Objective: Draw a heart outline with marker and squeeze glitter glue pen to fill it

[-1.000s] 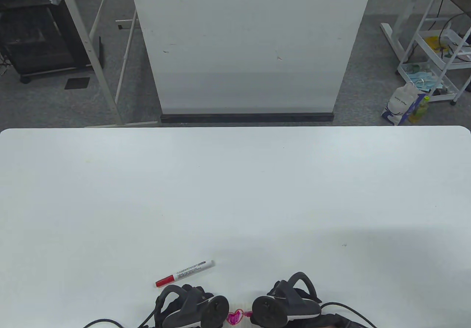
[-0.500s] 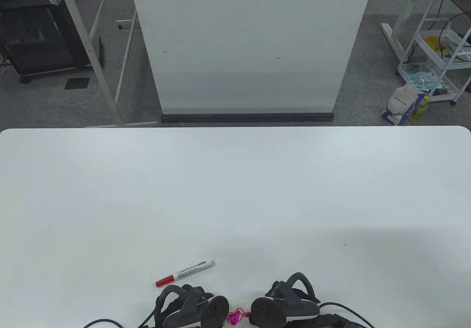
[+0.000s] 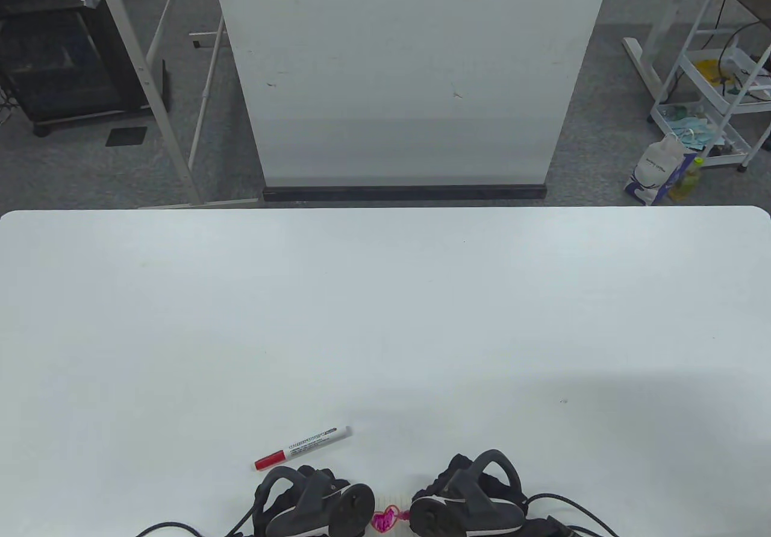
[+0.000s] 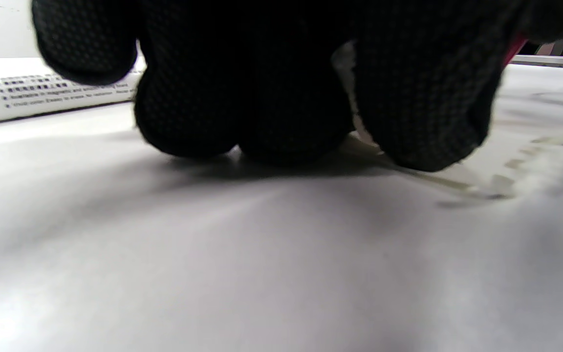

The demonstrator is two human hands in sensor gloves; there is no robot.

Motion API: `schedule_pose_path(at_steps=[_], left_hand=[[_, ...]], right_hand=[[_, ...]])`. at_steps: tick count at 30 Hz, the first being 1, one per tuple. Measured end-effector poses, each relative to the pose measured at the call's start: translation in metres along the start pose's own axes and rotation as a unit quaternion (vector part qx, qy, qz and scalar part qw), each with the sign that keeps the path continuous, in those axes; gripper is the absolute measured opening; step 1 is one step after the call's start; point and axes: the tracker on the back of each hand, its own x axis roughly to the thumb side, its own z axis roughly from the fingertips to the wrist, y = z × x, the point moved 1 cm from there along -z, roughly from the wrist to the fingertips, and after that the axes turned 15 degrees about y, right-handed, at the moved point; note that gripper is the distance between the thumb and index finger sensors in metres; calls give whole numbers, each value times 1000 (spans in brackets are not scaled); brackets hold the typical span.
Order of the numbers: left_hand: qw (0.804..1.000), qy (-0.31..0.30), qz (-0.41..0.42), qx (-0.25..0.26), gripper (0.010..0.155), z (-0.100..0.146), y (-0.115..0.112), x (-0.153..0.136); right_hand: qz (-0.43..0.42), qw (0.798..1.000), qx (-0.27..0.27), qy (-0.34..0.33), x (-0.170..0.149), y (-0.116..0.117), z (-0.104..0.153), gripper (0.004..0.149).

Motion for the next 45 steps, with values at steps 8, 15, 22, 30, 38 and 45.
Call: schedule_pose_path(at_steps=[8, 15, 22, 30, 38, 45], left_hand=[[1000, 0, 0, 0, 47, 0, 0, 0], [1000, 0, 0, 0, 47, 0, 0, 0], [1000, 0, 0, 0, 47, 0, 0, 0], [1000, 0, 0, 0, 47, 0, 0, 0], [1000, 0, 2, 1, 47, 0, 0, 0], [1000, -1, 1, 1, 47, 0, 0, 0]], right_hand=[[2, 999, -43, 1, 2, -4, 3, 41], [-16, 999, -48, -5, 0, -2, 3, 41], [-34, 998, -44, -15, 2, -3, 4, 41], [-56, 998, -37, -21, 4, 3, 3, 41], [-56, 997, -40, -18, 8, 6, 1, 41], [-67, 997, -16, -32, 4, 5, 1, 41]])
